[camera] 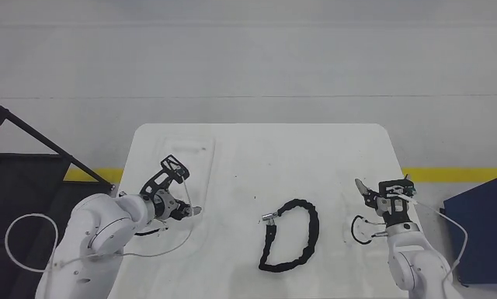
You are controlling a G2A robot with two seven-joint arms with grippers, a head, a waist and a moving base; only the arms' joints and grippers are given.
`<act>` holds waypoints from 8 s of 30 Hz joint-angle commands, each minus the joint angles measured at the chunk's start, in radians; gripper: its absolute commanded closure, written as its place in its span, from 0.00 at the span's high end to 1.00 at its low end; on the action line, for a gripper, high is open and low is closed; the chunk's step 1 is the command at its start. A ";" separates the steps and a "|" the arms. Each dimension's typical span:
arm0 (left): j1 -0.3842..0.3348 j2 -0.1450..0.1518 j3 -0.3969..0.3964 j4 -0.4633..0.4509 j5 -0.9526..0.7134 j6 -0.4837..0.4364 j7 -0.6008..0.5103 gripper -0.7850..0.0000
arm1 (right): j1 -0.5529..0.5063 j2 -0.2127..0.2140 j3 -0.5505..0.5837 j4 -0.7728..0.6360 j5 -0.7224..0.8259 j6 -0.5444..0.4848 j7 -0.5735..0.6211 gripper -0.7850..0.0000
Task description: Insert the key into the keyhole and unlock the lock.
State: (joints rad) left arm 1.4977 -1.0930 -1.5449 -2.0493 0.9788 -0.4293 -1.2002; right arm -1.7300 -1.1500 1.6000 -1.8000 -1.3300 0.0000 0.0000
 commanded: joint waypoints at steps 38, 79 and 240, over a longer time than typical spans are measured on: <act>-0.009 0.032 0.058 0.100 0.023 0.087 -0.026 0.28 | 0.000 0.000 0.000 0.000 0.000 0.000 0.000 1.00; -0.042 0.053 0.113 0.153 0.043 0.136 0.025 0.06 | 0.000 0.000 0.000 0.000 0.000 0.000 0.000 1.00; 0.080 0.182 0.103 0.476 -0.641 -0.583 1.116 0.00 | 1.324 0.047 -1.430 0.658 0.204 -1.012 0.370 0.47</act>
State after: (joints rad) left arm 1.5779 -0.9114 -1.4418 -1.5731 0.3383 -1.0123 -0.0843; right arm -0.4032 -1.1010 0.1700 -1.1446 -1.1149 -1.0123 0.3734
